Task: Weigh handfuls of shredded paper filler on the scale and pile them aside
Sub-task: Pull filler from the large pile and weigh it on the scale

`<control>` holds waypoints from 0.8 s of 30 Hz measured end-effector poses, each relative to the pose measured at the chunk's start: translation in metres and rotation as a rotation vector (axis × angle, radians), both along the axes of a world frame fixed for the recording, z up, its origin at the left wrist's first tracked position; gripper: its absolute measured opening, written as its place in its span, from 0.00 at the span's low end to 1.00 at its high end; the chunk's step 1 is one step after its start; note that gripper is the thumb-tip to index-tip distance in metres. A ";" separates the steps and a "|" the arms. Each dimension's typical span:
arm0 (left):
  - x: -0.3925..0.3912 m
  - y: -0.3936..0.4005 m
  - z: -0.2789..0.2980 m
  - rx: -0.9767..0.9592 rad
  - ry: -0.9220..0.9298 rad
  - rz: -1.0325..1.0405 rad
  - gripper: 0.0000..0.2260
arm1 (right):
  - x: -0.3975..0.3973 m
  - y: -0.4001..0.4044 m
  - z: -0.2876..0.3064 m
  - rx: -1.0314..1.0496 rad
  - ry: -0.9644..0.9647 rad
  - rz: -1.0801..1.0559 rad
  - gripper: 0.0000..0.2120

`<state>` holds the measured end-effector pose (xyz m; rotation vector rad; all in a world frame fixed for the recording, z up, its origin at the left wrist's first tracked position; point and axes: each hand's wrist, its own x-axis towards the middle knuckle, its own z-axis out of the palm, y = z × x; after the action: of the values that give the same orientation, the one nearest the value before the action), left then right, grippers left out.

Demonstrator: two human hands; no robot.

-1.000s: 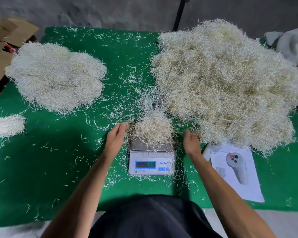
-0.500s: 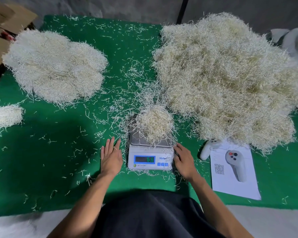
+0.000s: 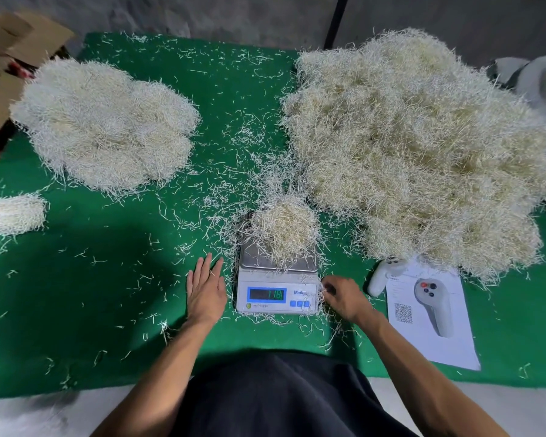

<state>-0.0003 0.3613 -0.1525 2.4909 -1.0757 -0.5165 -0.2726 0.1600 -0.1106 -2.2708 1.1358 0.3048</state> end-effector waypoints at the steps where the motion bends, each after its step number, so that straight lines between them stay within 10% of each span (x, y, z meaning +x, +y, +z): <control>1: 0.000 0.000 0.001 -0.003 0.005 0.005 0.24 | 0.004 -0.007 0.004 0.035 -0.002 -0.057 0.05; 8: 0.000 0.001 0.004 -0.037 0.031 0.030 0.23 | 0.026 -0.072 0.056 -0.181 -0.414 -0.631 0.04; 14: 0.007 -0.033 0.040 -0.155 -0.001 0.230 0.18 | 0.054 -0.073 0.075 -0.457 -0.350 -0.407 0.14; 19: 0.000 -0.085 0.105 -0.413 0.244 0.184 0.17 | 0.104 -0.045 0.079 -0.108 -0.606 -0.334 0.11; 24: -0.018 -0.121 0.133 -0.299 0.676 0.192 0.31 | 0.135 -0.019 0.077 0.285 -0.568 -0.407 0.30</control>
<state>-0.0182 0.2399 -0.0192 1.9051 -0.5858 -0.9633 -0.1380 0.1406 -0.0337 -1.6680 1.1199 -0.3059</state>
